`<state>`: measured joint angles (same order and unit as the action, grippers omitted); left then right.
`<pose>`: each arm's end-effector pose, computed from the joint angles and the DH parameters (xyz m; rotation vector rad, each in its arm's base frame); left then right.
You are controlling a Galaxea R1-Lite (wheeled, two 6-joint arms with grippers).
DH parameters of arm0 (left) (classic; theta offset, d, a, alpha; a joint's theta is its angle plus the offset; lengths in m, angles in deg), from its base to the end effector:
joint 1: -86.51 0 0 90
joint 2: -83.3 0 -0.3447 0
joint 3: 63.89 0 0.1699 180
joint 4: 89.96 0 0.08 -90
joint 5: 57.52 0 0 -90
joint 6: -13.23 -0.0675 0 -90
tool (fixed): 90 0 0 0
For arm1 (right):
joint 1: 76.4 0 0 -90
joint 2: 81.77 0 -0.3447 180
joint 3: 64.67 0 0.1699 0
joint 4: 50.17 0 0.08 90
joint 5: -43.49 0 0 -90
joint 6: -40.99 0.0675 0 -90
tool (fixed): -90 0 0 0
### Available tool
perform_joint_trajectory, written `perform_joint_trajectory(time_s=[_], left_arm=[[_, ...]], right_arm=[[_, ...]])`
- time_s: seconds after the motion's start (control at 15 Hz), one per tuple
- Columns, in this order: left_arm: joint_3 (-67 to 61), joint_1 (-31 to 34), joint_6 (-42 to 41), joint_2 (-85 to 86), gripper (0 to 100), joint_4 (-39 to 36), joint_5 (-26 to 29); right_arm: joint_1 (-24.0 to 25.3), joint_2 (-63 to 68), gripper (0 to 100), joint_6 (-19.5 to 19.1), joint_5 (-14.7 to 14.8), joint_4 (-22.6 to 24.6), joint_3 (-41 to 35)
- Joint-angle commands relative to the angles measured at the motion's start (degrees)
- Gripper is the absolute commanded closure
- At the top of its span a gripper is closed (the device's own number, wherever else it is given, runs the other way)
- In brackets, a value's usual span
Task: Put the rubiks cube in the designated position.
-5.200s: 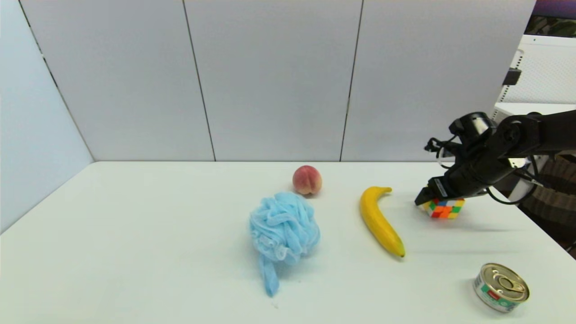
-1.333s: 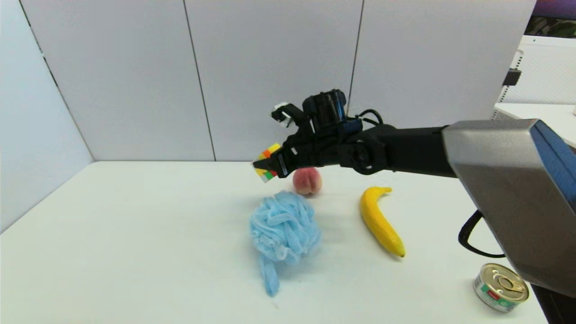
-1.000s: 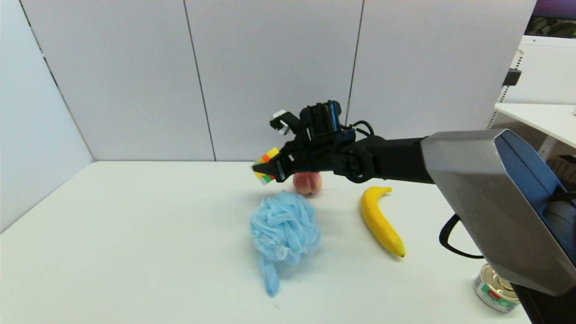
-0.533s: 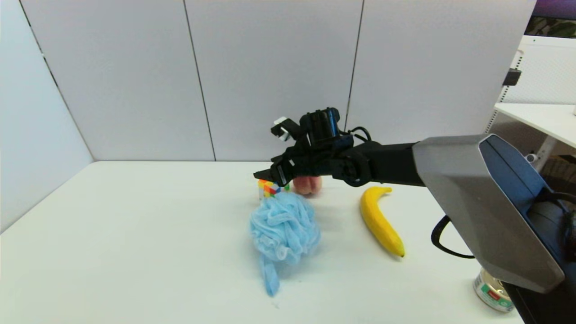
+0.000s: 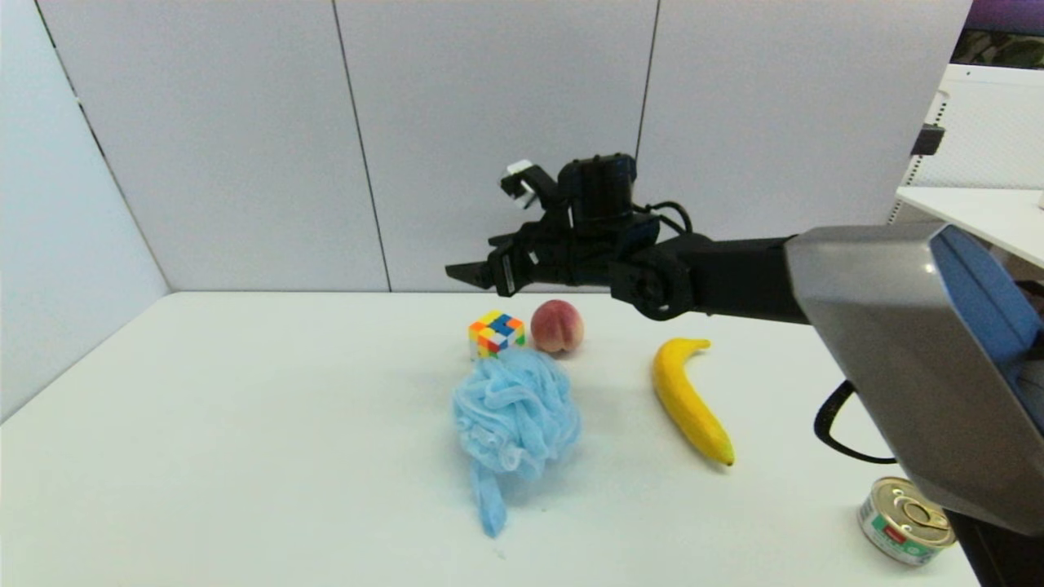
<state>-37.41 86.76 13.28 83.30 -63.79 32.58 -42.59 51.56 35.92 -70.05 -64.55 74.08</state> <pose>-0.0451 -0.0003 0.0766 -0.0009 -0.0054 0.0026 0.4385 0.3261 0.2447 -0.0954 0.1182 1.0055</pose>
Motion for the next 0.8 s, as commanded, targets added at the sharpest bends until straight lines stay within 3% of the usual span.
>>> perform_joint_trajectory(time_s=[0.07, 0.27, 0.47, 0.6, 0.8], left_arm=[[-0.01, 0.02, 0.04, -0.09, 0, 0.04, -0.01], [-0.01, 0.02, 0.04, -0.09, 0, 0.04, -0.01], [-0.01, 0.02, 0.04, -0.09, 0, 0.04, -0.01], [-0.01, 0.02, 0.04, -0.09, 0, -0.13, -0.01], [-0.01, 0.02, 0.04, -0.09, 0, 0.04, -0.01]], right_arm=[[-3.05, -14.15, 0, 4.37, -3.27, -0.23, -0.22], [-8.86, -24.17, 0, 6.13, -6.69, -3.22, -1.72], [-17.64, -32.61, 0, 6.04, -9.68, -9.28, -5.59], [-23.09, -39.37, 0, 5.77, -9.51, -12.18, -11.83], [-28.72, -50.27, 0, 5.51, -8.89, -12.80, -26.33]])
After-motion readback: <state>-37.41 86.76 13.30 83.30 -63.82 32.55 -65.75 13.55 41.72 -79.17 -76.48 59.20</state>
